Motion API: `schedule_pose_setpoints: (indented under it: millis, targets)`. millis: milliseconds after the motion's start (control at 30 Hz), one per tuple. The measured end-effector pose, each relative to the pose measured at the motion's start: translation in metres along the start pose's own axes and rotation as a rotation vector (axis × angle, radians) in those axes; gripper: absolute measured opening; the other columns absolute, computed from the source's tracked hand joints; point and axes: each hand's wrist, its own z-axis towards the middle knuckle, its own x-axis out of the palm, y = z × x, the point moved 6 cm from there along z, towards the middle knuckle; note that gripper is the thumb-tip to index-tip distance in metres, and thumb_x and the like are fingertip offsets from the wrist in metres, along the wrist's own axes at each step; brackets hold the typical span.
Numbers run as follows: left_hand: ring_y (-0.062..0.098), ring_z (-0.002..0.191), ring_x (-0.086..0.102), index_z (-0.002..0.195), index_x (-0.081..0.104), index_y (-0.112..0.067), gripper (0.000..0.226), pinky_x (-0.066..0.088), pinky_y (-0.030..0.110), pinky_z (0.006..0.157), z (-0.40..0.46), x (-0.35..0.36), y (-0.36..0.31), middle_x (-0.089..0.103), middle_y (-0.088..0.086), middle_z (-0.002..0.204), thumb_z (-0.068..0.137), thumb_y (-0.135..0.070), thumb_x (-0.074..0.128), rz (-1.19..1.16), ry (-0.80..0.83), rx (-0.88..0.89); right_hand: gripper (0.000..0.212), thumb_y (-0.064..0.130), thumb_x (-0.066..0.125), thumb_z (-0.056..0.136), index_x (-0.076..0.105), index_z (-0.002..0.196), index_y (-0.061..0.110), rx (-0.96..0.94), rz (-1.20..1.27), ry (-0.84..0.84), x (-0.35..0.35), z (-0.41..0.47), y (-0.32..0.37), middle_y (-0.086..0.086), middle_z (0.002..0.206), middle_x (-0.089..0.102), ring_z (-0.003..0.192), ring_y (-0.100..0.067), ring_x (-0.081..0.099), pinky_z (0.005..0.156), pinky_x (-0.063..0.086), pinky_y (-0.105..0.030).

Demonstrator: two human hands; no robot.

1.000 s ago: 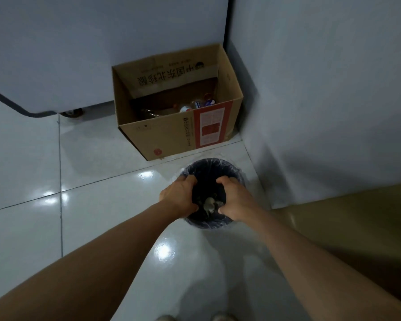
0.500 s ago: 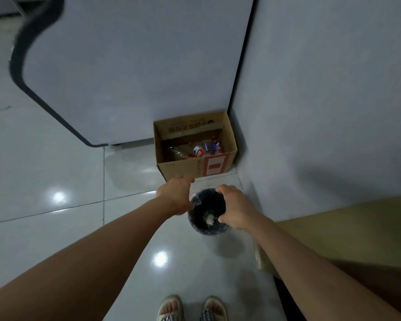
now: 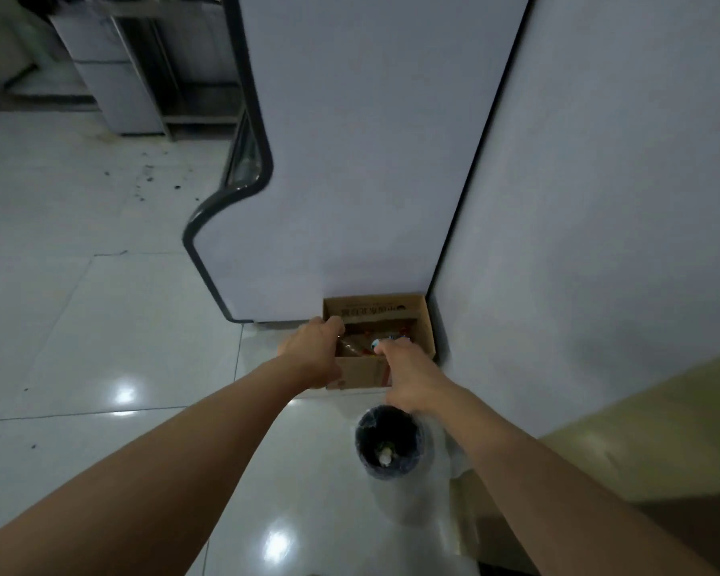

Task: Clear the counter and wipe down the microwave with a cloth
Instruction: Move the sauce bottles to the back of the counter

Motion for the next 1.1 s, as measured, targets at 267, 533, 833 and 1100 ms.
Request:
schedule_pose_setpoints:
  millis: [267,533,833,1100]
  targets:
    - [0.024,0.11,0.054,0.132,0.039,-0.022,0.065,0.048,0.033,0.086,-0.063,-0.086,0.053,0.05,0.005,0.129,0.077,-0.029,0.074,-0.017,-0.127,-0.133,0.076,0.012,0.076,0.073,0.035,0.137,0.019,-0.171,-0.112,0.055,-0.032,-0.022,0.095,-0.006,0.133,0.037,0.118,-0.024,0.043,0.096,0.046,-0.035]
    - [0.024,0.113,0.052,0.133,0.039,-0.021,0.067,0.046,0.033,0.088,-0.115,-0.154,0.141,0.049,0.006,0.13,0.077,-0.032,0.073,-0.01,-0.209,-0.208,0.079,0.023,0.071,0.078,0.027,0.144,0.018,-0.295,-0.226,0.04,-0.049,-0.006,0.217,-0.01,0.139,0.036,0.127,-0.027,0.037,0.104,0.04,-0.038]
    - [0.025,0.119,0.049,0.135,0.037,-0.021,0.065,0.044,0.034,0.092,-0.157,-0.232,0.288,0.047,0.005,0.133,0.081,-0.034,0.07,0.024,-0.245,-0.251,0.08,0.025,0.072,0.079,0.027,0.145,0.02,-0.332,-0.214,-0.025,-0.046,0.034,0.376,-0.008,0.144,0.033,0.131,-0.026,0.036,0.105,0.039,-0.04]
    - [0.023,0.116,0.051,0.133,0.041,-0.021,0.064,0.045,0.036,0.095,-0.18,-0.29,0.4,0.051,0.004,0.13,0.078,-0.035,0.072,-0.044,-0.315,-0.305,0.079,0.028,0.071,0.08,0.026,0.144,0.021,-0.429,-0.243,-0.073,-0.036,0.069,0.507,-0.006,0.143,0.032,0.13,-0.026,0.036,0.102,0.041,-0.04]
